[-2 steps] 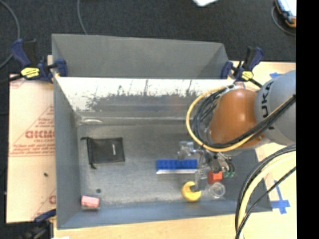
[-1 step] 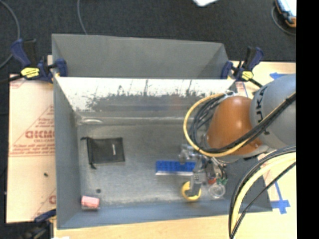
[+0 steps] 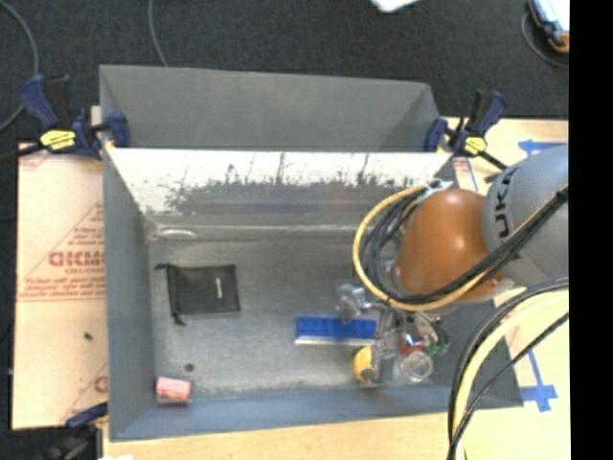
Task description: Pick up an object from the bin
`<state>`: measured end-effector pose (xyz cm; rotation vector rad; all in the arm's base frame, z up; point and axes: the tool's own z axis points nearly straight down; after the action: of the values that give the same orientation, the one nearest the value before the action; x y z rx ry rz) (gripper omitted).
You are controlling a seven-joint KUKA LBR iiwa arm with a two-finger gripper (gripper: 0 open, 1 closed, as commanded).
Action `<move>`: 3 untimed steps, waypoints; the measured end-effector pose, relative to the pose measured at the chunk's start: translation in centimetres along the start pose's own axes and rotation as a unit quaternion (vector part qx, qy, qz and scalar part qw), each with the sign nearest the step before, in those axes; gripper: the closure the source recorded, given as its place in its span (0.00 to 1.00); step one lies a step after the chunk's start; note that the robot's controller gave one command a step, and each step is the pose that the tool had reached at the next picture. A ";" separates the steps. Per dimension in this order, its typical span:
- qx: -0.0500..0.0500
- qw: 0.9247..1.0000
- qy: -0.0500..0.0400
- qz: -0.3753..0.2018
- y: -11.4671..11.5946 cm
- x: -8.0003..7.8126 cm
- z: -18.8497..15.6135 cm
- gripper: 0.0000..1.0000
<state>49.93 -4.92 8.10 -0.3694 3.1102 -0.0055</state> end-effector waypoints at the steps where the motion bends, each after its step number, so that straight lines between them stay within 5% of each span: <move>1: 0.000 1.000 0.001 -0.023 0.9 -0.5 0.8 0.00; 2: 0.000 0.996 -0.001 0.094 1.1 0.8 0.9 1.00; 3: 0.000 0.996 -0.001 0.094 1.1 0.8 0.9 1.00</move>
Offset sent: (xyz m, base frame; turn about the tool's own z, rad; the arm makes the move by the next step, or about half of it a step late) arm -0.0115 0.0097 -0.0110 0.1914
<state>48.91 -4.03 7.15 -0.0760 3.1288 -0.0047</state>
